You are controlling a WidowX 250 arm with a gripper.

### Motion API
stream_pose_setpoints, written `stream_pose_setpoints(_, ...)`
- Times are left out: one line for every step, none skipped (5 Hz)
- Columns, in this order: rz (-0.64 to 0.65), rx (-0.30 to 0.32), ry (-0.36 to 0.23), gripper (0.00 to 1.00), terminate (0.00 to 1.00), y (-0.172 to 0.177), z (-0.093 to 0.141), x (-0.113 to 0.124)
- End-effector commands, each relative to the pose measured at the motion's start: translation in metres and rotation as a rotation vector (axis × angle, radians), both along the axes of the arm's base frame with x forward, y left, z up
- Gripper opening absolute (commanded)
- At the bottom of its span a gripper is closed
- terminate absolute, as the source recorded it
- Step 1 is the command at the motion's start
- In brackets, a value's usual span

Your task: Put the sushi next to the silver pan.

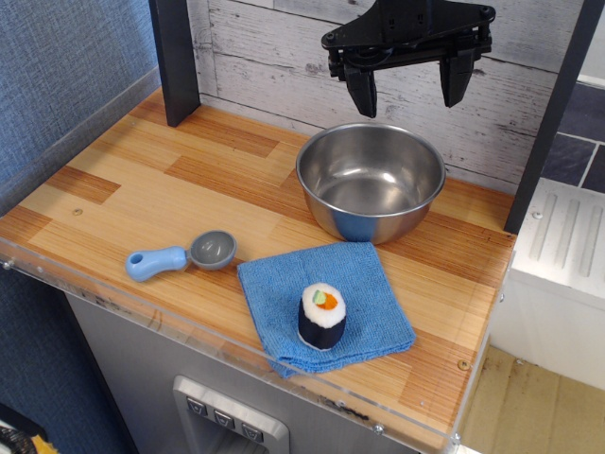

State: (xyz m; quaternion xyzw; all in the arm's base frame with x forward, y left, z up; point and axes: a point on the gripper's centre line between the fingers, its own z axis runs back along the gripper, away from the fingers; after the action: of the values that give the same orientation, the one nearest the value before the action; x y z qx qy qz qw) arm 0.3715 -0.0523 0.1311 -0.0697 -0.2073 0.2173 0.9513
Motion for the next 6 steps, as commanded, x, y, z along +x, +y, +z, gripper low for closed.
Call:
stream_pose_setpoints(0.000,0.000,0.000,1.00,0.00,0.000,0.000,0.000)
stream_pose_setpoints(-0.097,0.114,0.016,1.00,0.00,-0.019,-0.003,-0.012)
stream_pose_setpoints(-0.172,0.112,0.005,1.00,0.00,-0.041,0.009,-0.029)
stream_pose_setpoints(-0.206,0.116,0.017,1.00,0.00,-0.056,0.013,-0.057)
stream_pose_setpoints(-0.208,0.115,0.060,1.00,0.00,-0.063,-0.005,-0.082)
stream_pose_setpoints(-0.192,0.098,0.103,1.00,0.00,-0.059,-0.022,-0.101)
